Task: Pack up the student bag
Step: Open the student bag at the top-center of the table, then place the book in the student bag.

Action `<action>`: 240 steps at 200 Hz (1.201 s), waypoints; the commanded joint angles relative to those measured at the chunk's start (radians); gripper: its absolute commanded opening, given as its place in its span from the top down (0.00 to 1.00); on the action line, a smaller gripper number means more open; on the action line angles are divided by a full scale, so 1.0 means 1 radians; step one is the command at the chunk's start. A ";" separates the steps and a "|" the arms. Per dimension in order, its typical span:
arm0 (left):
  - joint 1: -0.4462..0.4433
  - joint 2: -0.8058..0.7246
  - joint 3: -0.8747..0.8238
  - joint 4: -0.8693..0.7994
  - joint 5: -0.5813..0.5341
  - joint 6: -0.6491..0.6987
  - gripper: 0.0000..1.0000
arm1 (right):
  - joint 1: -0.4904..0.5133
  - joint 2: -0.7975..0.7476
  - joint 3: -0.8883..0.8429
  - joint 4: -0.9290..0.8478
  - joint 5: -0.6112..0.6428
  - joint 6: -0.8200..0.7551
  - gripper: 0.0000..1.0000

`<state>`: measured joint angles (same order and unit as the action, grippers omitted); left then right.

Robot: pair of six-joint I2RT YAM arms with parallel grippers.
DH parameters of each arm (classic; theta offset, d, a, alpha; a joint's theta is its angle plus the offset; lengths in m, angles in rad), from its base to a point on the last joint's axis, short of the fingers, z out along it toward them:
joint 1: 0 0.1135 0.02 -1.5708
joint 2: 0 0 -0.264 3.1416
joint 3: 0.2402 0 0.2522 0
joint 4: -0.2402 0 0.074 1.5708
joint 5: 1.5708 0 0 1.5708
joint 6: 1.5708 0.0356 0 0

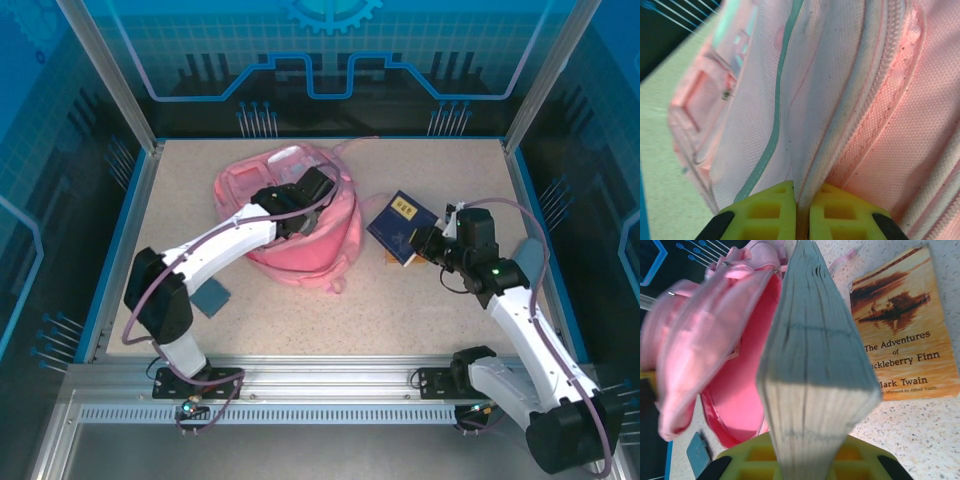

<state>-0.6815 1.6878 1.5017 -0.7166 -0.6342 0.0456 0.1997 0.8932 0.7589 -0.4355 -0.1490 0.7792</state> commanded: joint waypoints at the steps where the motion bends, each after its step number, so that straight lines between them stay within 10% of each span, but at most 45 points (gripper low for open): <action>1: 0.004 -0.036 0.061 0.101 -0.137 -0.049 0.95 | -0.017 -0.018 0.005 0.001 -0.015 -0.040 0.93; 75: -0.005 -0.044 0.184 0.131 -0.029 -0.099 0.96 | 0.078 0.151 -0.070 0.425 -0.374 0.156 0.92; 136: -0.013 -0.075 0.218 0.122 0.045 -0.143 0.97 | 0.282 0.456 -0.003 0.794 -0.181 0.344 0.93; 240: -0.011 -0.074 0.235 0.099 0.092 -0.202 1.00 | 0.444 0.894 0.276 0.869 0.218 0.538 0.91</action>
<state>-0.6838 1.6749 1.6711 -0.7124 -0.5331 -0.1177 0.6270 1.7145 0.9741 0.3614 -0.0299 1.2583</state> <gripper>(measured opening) 0.077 0.127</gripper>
